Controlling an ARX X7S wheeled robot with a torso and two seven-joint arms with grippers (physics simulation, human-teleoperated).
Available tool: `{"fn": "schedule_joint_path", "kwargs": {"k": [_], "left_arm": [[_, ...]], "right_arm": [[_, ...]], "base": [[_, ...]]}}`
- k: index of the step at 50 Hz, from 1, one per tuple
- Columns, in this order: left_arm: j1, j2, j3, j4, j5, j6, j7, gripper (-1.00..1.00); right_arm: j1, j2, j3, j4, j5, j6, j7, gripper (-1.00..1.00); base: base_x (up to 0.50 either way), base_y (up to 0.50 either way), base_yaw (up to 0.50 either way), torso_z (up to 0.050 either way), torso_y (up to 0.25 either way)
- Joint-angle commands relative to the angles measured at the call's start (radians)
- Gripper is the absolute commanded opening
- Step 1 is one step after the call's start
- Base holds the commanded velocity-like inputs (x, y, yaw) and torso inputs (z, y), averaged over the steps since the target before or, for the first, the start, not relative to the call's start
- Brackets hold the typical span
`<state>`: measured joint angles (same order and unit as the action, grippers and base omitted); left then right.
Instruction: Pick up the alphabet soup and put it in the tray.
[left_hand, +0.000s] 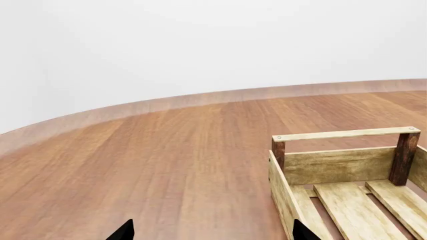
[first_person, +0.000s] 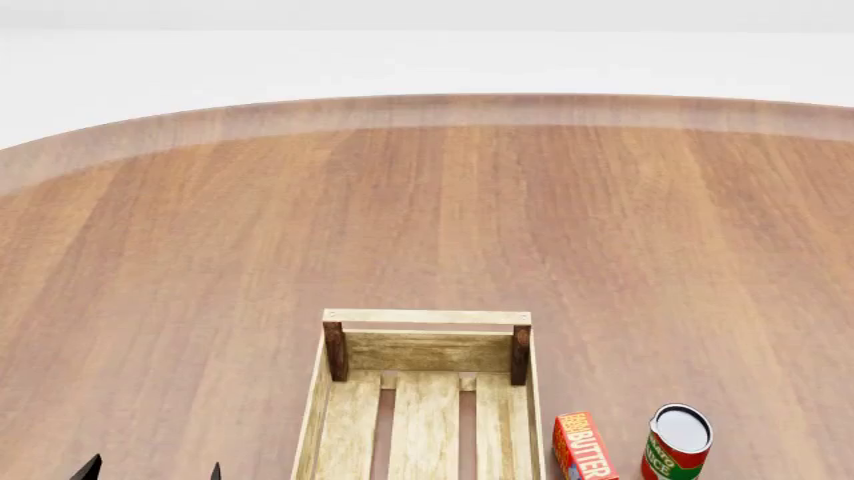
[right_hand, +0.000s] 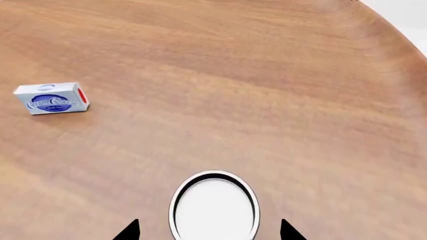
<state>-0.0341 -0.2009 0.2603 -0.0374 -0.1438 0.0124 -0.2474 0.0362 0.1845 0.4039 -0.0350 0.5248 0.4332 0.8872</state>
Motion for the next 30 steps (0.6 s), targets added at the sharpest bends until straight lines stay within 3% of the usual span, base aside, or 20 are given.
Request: {"fn": "schedule_joint_path", "kwargs": {"k": [1,30], "left_arm": [[0.001,-0.005,0.005,0.005,-0.004,-0.001,-0.006,1.0],[-0.005,-0.013,0.017,-0.002,-0.014,0.001,-0.016,1.0]], "right_arm": [[0.035,0.018,-0.011,0.074,-0.014,-0.02,-0.013,1.0],[0.089,0.033,-0.009,0.211,-0.015,-0.049,-0.028,1.0]], "base": [[0.0,0.0,0.0,0.0,0.0],[0.0,0.0,0.0,0.0,0.0]]}}
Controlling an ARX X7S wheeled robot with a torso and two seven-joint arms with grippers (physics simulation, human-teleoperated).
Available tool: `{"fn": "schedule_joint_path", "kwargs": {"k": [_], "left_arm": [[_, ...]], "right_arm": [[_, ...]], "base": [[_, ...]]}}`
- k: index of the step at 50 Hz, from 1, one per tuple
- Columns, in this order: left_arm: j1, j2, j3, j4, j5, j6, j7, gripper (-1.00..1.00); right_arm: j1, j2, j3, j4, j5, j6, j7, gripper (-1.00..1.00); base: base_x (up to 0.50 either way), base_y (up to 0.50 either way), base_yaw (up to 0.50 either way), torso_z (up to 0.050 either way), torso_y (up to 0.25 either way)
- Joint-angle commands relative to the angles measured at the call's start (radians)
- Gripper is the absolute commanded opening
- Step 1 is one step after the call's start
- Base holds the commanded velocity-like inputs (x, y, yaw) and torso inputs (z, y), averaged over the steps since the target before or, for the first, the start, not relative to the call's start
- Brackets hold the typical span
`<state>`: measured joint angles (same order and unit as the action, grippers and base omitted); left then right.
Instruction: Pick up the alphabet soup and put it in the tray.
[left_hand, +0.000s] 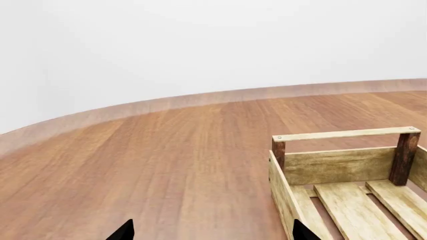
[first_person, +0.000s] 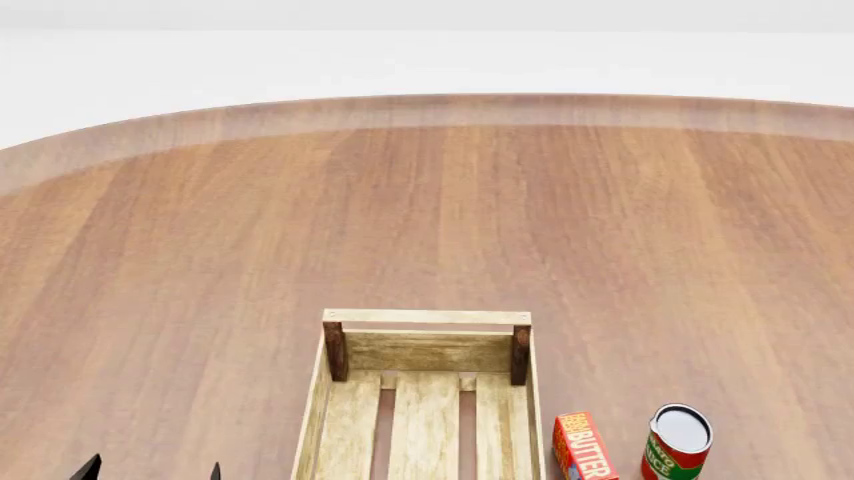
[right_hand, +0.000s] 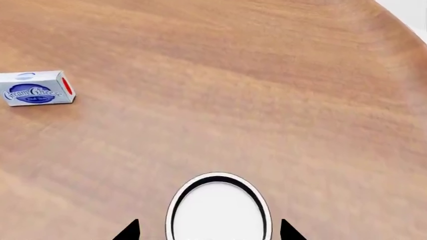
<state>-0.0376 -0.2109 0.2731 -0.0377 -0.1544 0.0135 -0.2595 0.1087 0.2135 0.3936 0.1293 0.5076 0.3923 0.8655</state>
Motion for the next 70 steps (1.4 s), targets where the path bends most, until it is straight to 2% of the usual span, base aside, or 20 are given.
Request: {"fn": "schedule_joint_path", "kwargs": {"k": [1,70], "left_arm": [[-0.002,-0.003,0.005,-0.001,-0.003,0.0,-0.005,1.0],[-0.006,-0.023,0.029,0.001,-0.028,0.009,-0.028,1.0]], "right_arm": [[0.016,0.005,0.0,0.047,0.003,-0.006,-0.006,1.0],[0.034,0.02,0.007,0.174,0.024,-0.061,-0.044,1.0]], "base": [[0.0,0.0,0.0,0.0,0.0],[0.0,0.0,0.0,0.0,0.0]]}}
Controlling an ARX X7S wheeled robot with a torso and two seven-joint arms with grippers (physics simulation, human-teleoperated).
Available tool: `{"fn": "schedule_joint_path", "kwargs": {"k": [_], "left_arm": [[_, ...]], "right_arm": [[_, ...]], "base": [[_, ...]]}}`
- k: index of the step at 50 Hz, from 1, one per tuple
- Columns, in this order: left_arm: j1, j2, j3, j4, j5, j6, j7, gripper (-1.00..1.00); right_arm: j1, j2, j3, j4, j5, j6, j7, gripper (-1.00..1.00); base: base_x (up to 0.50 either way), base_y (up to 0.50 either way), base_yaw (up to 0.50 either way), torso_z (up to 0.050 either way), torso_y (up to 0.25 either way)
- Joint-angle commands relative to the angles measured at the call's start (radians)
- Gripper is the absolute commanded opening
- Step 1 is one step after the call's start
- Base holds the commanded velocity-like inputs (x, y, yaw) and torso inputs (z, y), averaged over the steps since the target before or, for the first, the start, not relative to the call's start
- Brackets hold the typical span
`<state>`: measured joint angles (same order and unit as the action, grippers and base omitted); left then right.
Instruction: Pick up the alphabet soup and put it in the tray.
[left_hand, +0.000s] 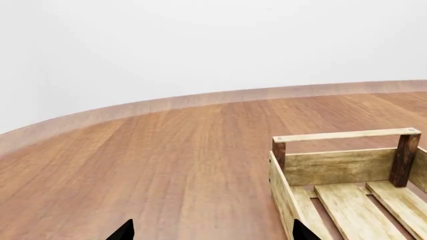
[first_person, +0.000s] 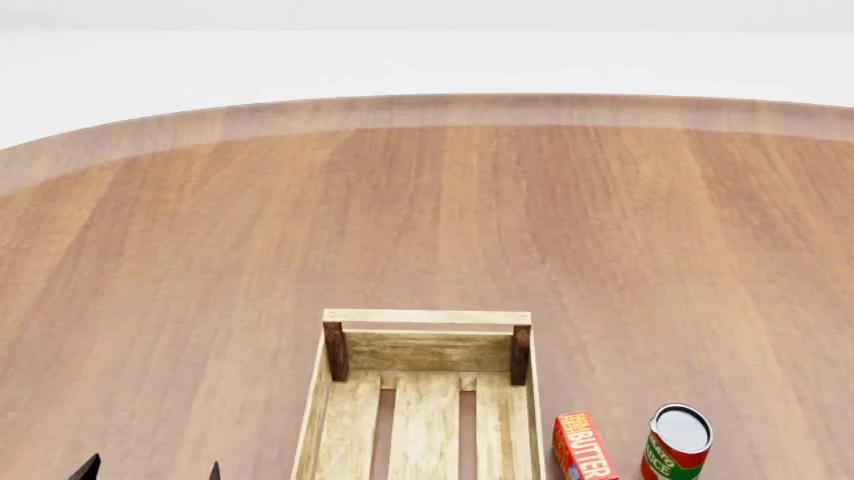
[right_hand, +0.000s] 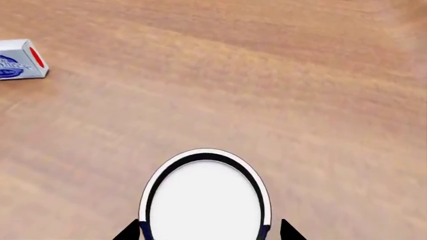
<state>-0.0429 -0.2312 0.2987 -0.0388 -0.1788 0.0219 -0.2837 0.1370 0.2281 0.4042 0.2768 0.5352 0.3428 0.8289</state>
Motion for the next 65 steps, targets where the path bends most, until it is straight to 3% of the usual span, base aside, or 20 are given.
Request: {"fn": "schedule_joint_path", "kwargs": {"k": [1,12,13,31,65], "left_arm": [[0.0,-0.004,0.003,0.001,-0.004,0.002,-0.004,1.0],[0.0,-0.007,0.007,0.005,-0.009,0.001,-0.008,1.0],[0.0,-0.008,0.007,0.005,-0.009,0.001,-0.008,1.0],[-0.004,-0.012,0.014,0.0,-0.015,0.002,-0.014,1.0],[-0.007,-0.021,0.025,-0.004,-0.027,0.008,-0.026,1.0]], "right_arm": [[0.007,0.006,-0.003,0.03,-0.009,-0.015,-0.002,1.0],[0.012,0.006,-0.01,0.035,-0.008,-0.018,-0.006,1.0],[0.011,0.005,-0.009,0.031,-0.007,-0.018,-0.004,-1.0],[-0.062,0.007,-0.071,-0.203,0.025,-0.025,-0.089,-1.0],[-0.154,0.097,-0.221,-0.789,0.141,0.149,-0.126,-1.0]], "base": [[0.0,0.0,0.0,0.0,0.0],[0.0,0.0,0.0,0.0,0.0],[0.0,0.0,0.0,0.0,0.0],[0.0,0.0,0.0,0.0,0.001],[0.0,0.0,0.0,0.0,0.0]]}}
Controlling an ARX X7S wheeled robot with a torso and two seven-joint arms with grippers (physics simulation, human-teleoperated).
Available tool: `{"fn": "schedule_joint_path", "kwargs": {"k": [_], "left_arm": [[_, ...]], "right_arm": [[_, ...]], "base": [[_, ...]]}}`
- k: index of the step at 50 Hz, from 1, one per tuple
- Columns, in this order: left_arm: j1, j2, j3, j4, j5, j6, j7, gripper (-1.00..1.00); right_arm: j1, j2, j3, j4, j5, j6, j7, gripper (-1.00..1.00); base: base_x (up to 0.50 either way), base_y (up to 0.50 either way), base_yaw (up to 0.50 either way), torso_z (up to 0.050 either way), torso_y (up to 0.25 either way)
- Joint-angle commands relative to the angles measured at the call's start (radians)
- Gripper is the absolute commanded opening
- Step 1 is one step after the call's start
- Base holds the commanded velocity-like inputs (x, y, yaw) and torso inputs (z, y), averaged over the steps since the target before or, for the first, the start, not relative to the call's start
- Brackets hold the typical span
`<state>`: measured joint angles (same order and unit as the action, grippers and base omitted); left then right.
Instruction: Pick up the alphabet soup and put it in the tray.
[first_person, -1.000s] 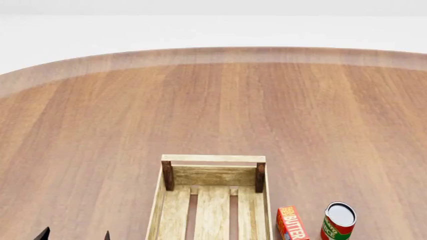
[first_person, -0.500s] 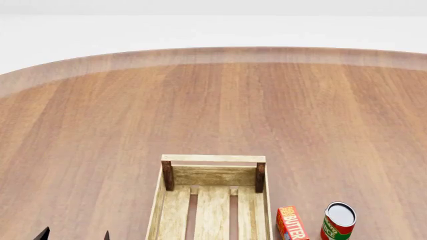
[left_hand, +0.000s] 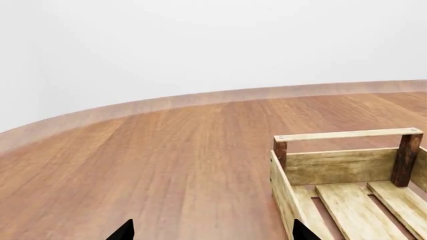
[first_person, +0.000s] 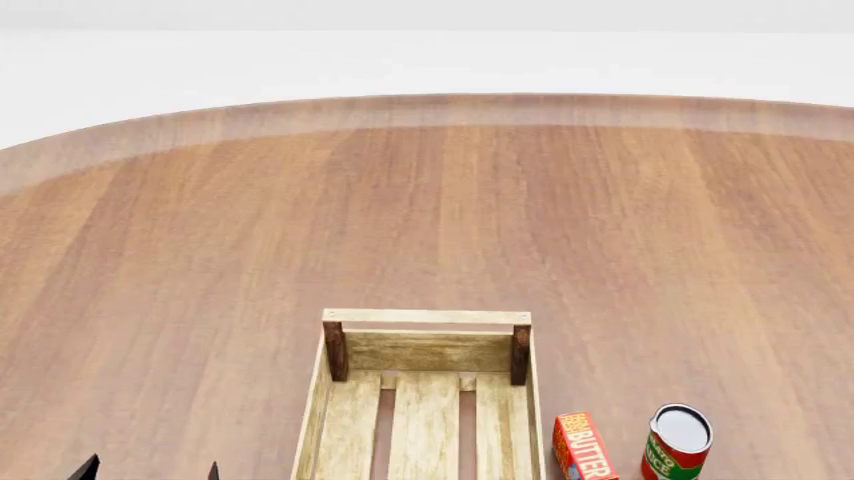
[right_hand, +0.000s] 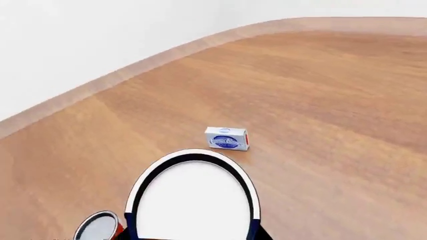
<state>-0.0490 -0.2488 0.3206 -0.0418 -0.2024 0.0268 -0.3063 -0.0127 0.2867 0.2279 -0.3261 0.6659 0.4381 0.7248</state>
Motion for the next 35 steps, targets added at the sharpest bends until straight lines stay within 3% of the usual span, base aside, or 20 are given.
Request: {"fn": "schedule_joint_path", "kwargs": {"k": [1,15,35], "left_arm": [[-0.001,-0.003,0.004,-0.002,-0.004,0.003,-0.003,1.0],[-0.002,-0.006,0.009,-0.001,-0.007,0.002,-0.009,1.0],[-0.004,-0.01,0.017,-0.004,-0.013,0.007,-0.014,1.0]], "right_arm": [[-0.003,0.038,-0.048,-0.191,0.019,0.06,-0.023,-1.0],[0.036,0.08,-0.172,-0.308,0.033,0.097,-0.099,-1.0],[0.148,0.06,-0.288,-0.301,0.083,0.163,-0.139,-1.0]], "base": [[0.0,0.0,0.0,0.0,0.0],[0.0,0.0,0.0,0.0,0.001],[0.0,0.0,0.0,0.0,0.001]]}}
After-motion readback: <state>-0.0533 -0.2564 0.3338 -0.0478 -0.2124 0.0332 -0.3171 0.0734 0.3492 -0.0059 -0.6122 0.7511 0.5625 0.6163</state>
